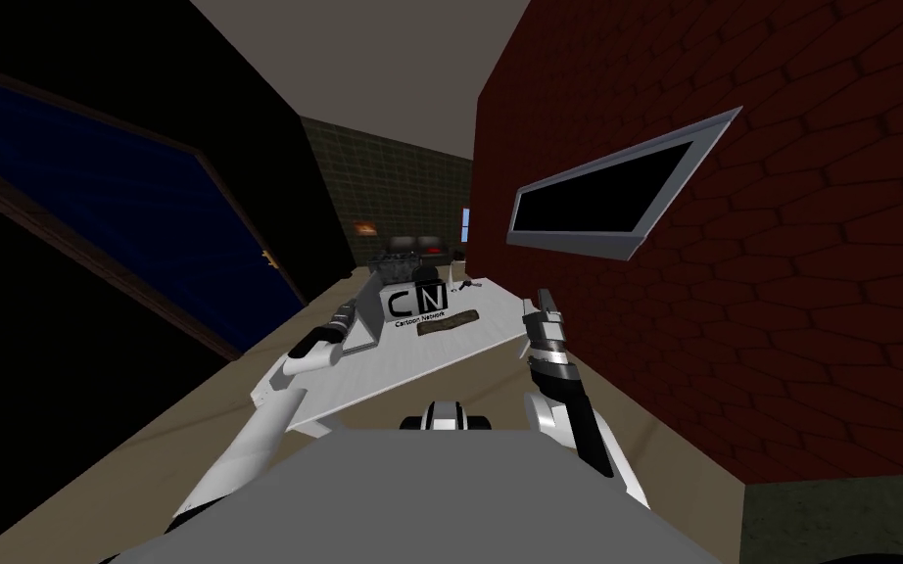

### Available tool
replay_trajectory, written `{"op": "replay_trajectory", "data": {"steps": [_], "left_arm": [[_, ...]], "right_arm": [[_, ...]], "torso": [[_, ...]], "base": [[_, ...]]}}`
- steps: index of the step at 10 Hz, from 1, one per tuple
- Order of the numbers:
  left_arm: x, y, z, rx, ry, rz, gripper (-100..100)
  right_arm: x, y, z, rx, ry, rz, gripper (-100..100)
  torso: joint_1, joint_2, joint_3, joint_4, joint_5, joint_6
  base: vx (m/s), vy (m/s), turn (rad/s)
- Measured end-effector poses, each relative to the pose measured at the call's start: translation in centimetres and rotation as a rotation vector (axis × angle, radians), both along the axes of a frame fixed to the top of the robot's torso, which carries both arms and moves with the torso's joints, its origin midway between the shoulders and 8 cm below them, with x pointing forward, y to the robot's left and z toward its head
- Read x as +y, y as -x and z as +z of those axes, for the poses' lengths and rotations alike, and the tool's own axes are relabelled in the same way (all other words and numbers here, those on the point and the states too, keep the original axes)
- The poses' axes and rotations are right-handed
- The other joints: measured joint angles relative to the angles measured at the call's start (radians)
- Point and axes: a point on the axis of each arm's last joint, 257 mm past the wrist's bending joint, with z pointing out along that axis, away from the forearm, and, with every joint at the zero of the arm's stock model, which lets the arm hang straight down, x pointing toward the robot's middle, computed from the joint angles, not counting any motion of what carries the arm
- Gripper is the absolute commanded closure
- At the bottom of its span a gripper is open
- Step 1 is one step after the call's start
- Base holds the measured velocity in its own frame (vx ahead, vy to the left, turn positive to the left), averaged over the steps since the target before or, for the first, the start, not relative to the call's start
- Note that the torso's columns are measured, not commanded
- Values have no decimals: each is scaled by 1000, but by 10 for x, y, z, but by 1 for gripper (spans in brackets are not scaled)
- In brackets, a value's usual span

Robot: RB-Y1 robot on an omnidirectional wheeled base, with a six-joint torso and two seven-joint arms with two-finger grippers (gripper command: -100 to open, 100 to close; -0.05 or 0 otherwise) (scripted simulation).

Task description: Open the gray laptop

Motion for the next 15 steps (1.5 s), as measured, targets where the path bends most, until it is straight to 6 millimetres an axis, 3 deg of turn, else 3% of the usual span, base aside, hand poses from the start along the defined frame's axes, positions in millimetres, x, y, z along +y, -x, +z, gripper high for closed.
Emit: {"op": "replay_trajectory", "data": {"steps": [4,10,15], "left_arm": [[-8,-4,-7,-53,151,-1,100],[-37,-2,-52,-124,381,4,100],[-62,3,-85,-177,560,24,100]], "right_arm": [[0,0,0,0,0,0,0],[0,0,0,0,0,0,0],[0,0,0,0,0,0,0]], "torso": [[-12,-5,-3,0,-5,6],[-6,-3,-2,1,-4,6],[-15,-1,-1,4,-8,5]], "base": [[-42,142,15],[-35,160,-26],[-30,146,-31]]}}
